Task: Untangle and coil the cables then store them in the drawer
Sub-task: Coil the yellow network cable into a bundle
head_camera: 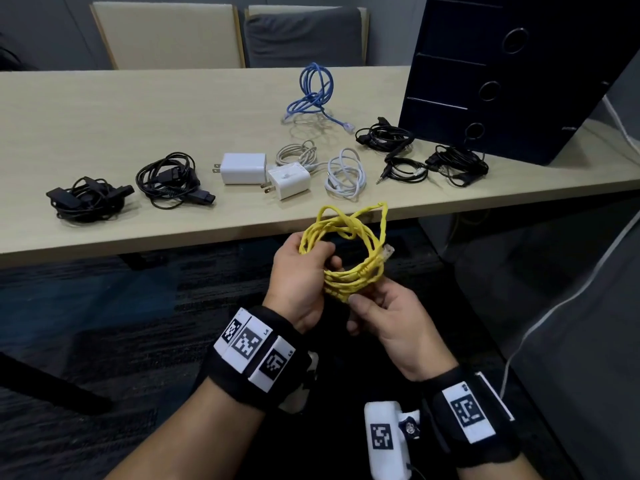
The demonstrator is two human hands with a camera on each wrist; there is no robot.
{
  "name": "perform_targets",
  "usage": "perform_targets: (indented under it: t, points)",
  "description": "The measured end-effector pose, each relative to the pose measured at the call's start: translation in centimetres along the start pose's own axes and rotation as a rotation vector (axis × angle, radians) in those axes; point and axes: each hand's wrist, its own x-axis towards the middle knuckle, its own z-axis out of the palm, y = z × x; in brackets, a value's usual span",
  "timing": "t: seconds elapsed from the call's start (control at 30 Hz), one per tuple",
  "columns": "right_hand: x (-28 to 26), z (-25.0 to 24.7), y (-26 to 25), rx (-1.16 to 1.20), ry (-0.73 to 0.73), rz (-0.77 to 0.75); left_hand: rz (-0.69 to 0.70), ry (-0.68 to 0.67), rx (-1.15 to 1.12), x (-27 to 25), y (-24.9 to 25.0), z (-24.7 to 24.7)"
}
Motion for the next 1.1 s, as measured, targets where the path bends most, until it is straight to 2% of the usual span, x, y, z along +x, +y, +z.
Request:
perform_targets:
  t: [0.1, 0.2, 0.3, 0.43, 0.57, 0.7, 0.9, 1.1]
  points:
    - [-0.5, -0.4, -0.7, -0.176, -0.003, -0.056, 0.044, 0.066, 0.058, 0.8, -0.1, -1.1]
    - [-0.8, -1.4, -1.3, -0.276, 0.021, -0.101, 0.044, 0.055, 0.072, 1.0, -0.3, -1.6]
    - [-0.9, -1.8, -1.8, -0.287, 0.093, -0.146, 0.036, 0.041, 0.057, 0.7, -0.5, -1.5]
    - [-1.0, -1.2, -2.5, -0.252, 0.224, -0.270, 0.140, 0.016, 0.172, 0.4, -0.8, -1.1]
    - [-1.0, -1.0, -2.9, -0.243, 0.285, -0.314, 0.202, -0.070, 0.211, 0.0, -0.6, -1.2]
    - [-0.2, -1.5, -2.6, -0.174, 0.276, -0.256, 0.151, -0.187, 0.092, -0.3, 0.0, -1.5]
    - [0.1, -1.4, -2.8, 0.323, 0.150, -0.070, 0.121, -0.276, -0.047, -0.6, -0.2, -1.1]
    - [0.2, -1.8, -3.3, 0.290, 0.087, 0.085, 0.197, -0.277, 0.021, -0.6, -0.6, -1.2]
